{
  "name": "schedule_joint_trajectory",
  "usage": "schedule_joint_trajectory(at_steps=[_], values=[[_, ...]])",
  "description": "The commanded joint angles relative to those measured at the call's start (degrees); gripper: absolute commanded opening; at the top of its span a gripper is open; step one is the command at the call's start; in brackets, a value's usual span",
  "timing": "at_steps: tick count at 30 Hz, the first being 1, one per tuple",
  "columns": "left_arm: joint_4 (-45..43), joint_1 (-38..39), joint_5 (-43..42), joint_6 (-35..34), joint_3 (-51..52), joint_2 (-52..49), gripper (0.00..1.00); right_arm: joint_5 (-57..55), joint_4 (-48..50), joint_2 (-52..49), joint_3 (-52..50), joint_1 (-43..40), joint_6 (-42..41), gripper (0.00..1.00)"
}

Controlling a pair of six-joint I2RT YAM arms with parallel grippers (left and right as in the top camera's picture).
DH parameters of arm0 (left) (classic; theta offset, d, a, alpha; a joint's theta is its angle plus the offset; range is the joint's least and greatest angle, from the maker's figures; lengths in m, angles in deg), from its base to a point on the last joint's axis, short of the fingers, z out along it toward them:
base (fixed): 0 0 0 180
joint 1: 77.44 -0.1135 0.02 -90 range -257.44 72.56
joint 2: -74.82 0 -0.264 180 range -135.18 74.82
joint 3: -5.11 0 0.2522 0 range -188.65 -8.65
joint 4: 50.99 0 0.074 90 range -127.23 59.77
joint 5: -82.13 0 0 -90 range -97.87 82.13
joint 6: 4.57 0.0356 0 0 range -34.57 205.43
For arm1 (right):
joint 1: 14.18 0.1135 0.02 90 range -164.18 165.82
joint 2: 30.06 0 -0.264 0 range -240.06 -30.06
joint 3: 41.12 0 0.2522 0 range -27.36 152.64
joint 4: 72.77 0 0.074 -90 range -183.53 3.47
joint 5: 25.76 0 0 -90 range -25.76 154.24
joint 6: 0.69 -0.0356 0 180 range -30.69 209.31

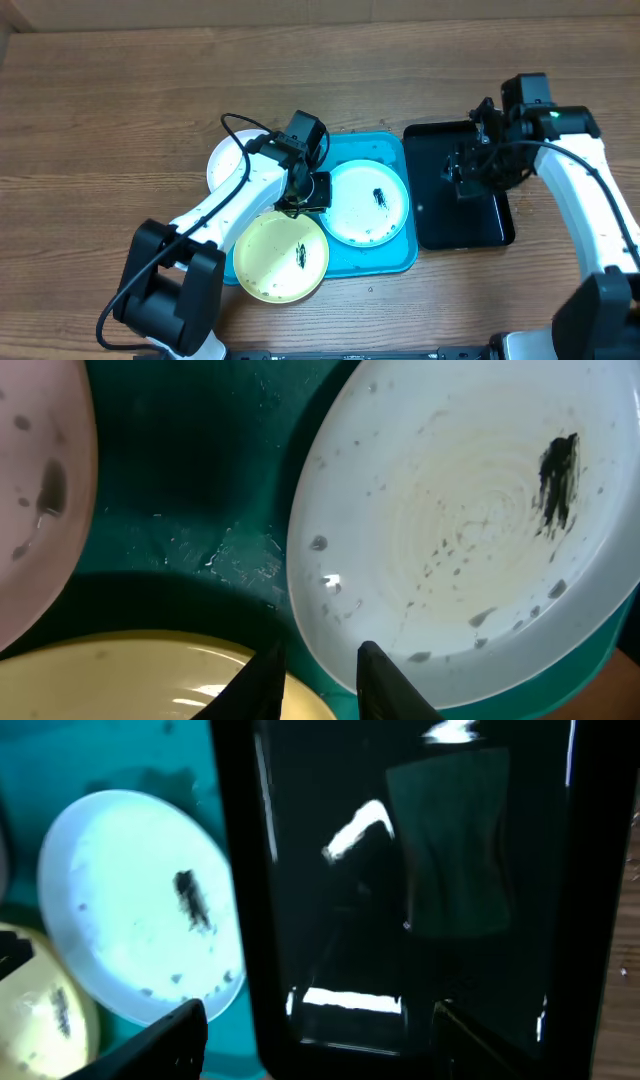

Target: Clean dirty plates on tray and stack at the side

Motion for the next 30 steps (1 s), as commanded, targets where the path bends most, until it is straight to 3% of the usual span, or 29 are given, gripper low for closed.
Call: schedule_joint_trajectory(at_steps=[1, 15, 20, 23, 30], values=[[-0.3, 0.4, 0.8, -0.6, -0.8, -2.6, 0.26, -5.3, 1.9, -1.8, 1.3, 0.3, -1.3, 0.73], [-1.9, 0.4, 1.6, -0.5, -0.9, -3.5, 0.25, -14.5, 8.3, -13.4, 1.3, 0.3, -1.2, 0.73], [-2.3, 0.4, 1.7, -0.5, -0.9, -3.5, 0.25, -14.5, 8.0, -14.2, 0.7, 0.3, -1.2, 0.56], [-2.4, 0.4, 1.7, -0.5, -0.9, -3.5, 0.25, -14.5, 9.4, -14.2, -1.0, 0.3, -1.2, 0.61], [-2.5, 0.4, 1.8, -0.5, -0.9, -3.5, 0.26, -13.8, 14.7, -14.2, -6.5, 0.5, -1.3, 0.59]])
